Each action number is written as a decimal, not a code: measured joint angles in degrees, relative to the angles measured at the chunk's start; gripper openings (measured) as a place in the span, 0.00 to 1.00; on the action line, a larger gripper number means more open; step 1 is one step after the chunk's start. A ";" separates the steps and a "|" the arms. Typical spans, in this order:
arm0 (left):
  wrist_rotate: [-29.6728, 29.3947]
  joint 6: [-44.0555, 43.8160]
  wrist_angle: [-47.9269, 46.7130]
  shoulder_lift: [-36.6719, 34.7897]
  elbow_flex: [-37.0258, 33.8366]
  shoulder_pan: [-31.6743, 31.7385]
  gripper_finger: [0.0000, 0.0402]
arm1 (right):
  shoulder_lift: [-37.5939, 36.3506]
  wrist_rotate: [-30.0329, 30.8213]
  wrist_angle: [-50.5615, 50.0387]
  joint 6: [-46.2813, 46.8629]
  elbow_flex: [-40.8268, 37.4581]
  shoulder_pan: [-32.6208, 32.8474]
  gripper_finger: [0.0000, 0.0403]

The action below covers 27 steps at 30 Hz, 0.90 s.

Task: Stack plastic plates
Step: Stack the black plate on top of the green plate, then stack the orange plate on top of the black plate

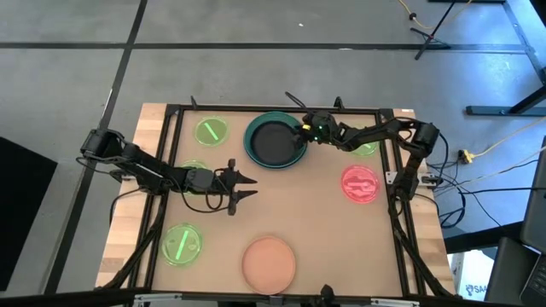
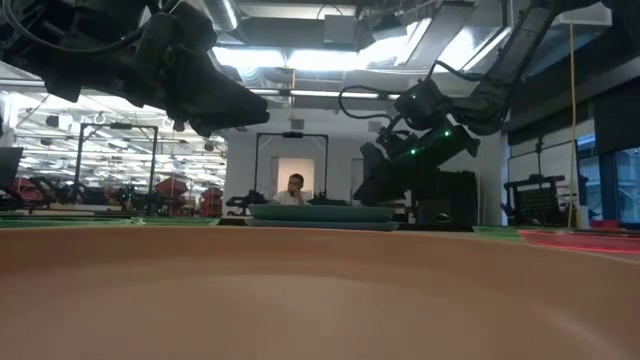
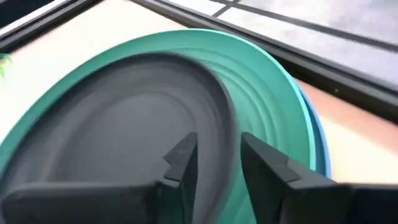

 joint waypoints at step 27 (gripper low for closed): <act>0.00 -1.90 -0.26 0.00 0.00 -2.15 0.37 | -9.90 -3.78 -16.63 -1.13 -0.02 42.81 0.31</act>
